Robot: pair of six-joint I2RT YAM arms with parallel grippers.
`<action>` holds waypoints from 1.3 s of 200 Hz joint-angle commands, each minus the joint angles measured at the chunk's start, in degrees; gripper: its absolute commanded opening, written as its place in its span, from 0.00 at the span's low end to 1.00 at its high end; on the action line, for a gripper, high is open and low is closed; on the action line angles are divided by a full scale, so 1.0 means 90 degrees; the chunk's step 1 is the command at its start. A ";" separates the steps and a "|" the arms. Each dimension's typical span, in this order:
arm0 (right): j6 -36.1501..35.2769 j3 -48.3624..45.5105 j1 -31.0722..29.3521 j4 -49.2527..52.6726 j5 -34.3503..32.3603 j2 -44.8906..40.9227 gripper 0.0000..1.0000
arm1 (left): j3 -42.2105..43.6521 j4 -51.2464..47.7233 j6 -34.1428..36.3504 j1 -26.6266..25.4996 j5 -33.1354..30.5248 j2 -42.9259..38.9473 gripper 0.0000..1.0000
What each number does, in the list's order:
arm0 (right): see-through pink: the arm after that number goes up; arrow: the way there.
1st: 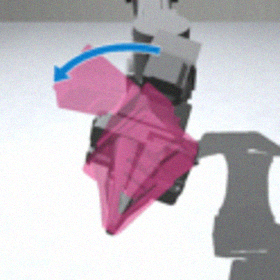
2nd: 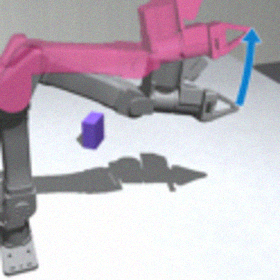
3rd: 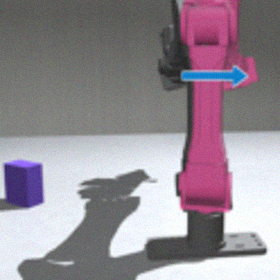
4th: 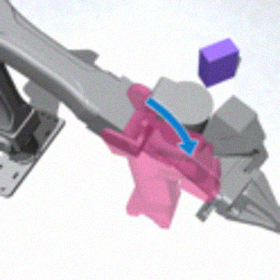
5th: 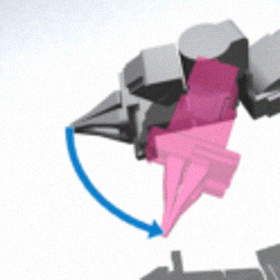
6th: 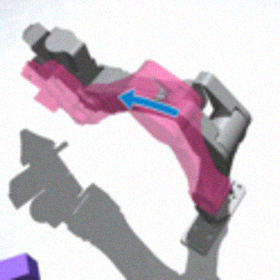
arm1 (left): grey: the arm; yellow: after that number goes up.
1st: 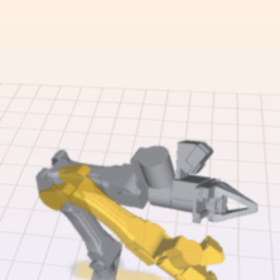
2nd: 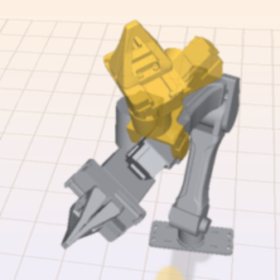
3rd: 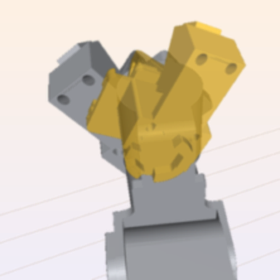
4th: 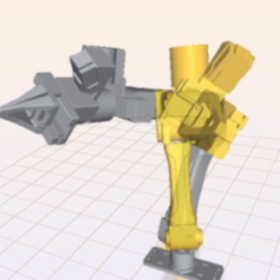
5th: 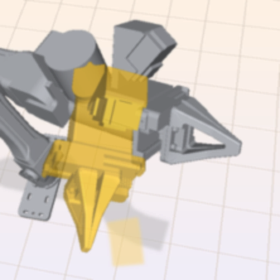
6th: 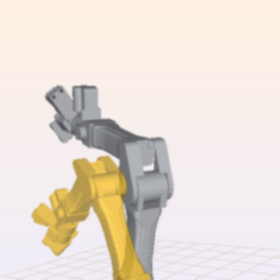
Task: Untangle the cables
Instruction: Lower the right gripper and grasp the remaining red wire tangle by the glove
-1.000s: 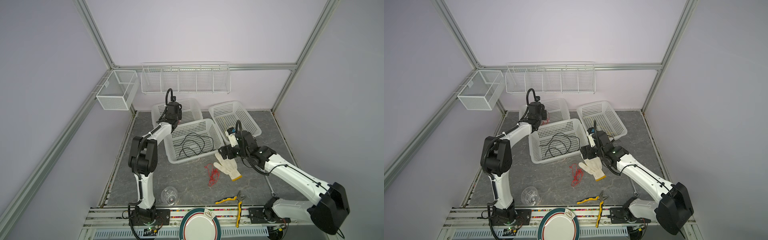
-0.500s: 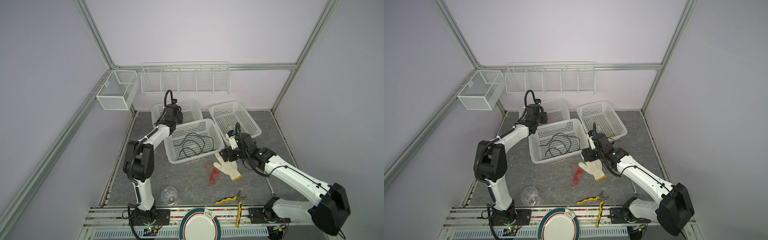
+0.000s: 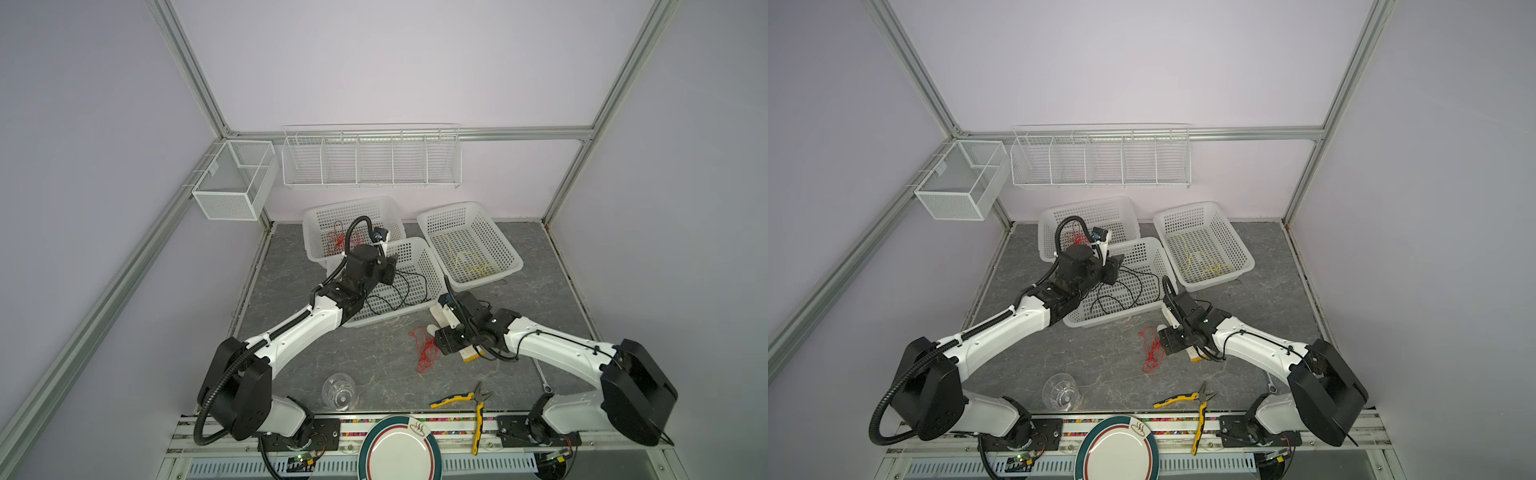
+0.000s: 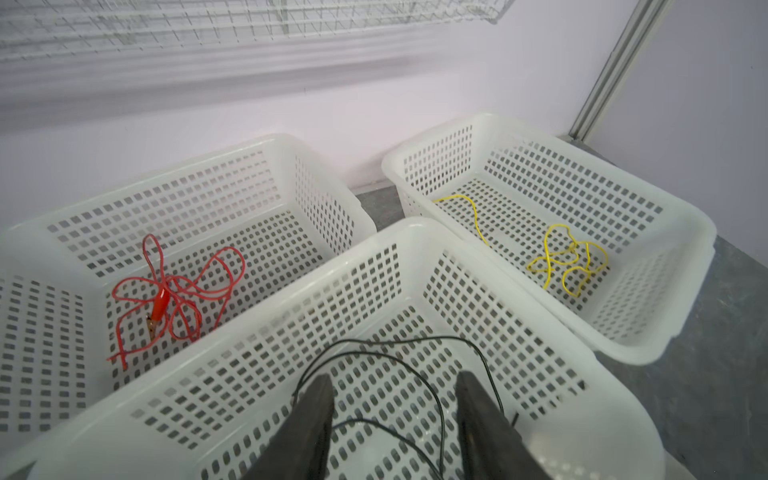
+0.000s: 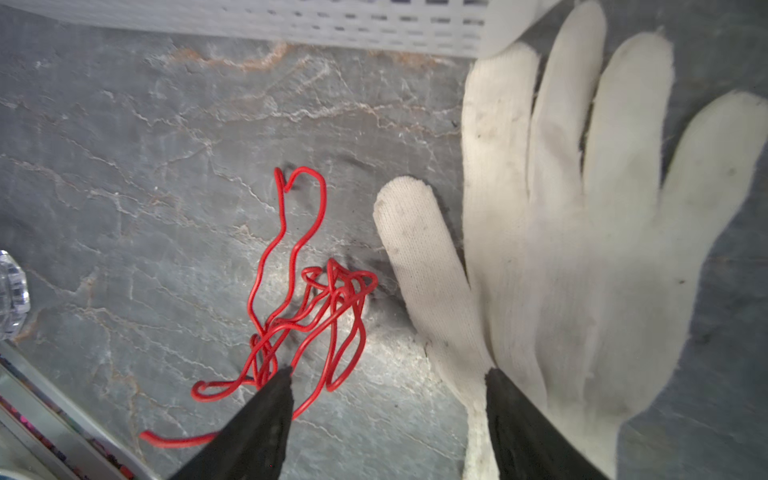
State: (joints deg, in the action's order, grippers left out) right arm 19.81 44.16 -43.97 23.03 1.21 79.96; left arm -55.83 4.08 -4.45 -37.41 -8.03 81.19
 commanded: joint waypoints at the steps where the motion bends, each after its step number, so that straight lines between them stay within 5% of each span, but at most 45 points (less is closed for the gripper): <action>1: 0.0301 -0.0085 -0.0152 -0.0540 0.0334 0.0229 0.73 | 0.0345 0.0423 -0.0491 -0.0113 0.0094 -0.0402 0.48; 47: 0.0477 -0.0004 -0.0385 -0.0966 0.0354 0.0900 0.64 | 0.0920 0.0601 -0.0759 -0.0262 0.0181 -0.0936 0.48; 128: 0.0528 0.0190 -0.0565 -0.0917 0.0165 0.1188 0.28 | 0.1442 0.0784 -0.0883 -0.0287 0.0173 -0.1443 0.48; 154: 0.0428 0.0268 -0.0617 -0.0664 0.0002 0.0998 0.07 | 0.1520 0.0759 -0.0911 -0.0282 0.0157 -0.1481 0.48; 220: -0.0335 0.0499 -0.0761 -0.0068 -0.0031 0.0075 0.07 | 0.1770 0.0579 -0.0931 -0.0287 0.0136 -0.1811 0.49; 260: -0.0801 0.0601 -0.0780 0.0063 -0.0298 -0.1019 0.07 | 0.1876 0.0614 -0.0849 -0.0293 0.0924 -0.1829 0.49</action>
State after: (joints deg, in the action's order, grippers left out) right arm 16.84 47.97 -50.59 21.93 0.84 76.75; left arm -40.21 9.56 -11.94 -39.77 -4.93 65.60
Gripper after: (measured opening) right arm 0.077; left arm 0.486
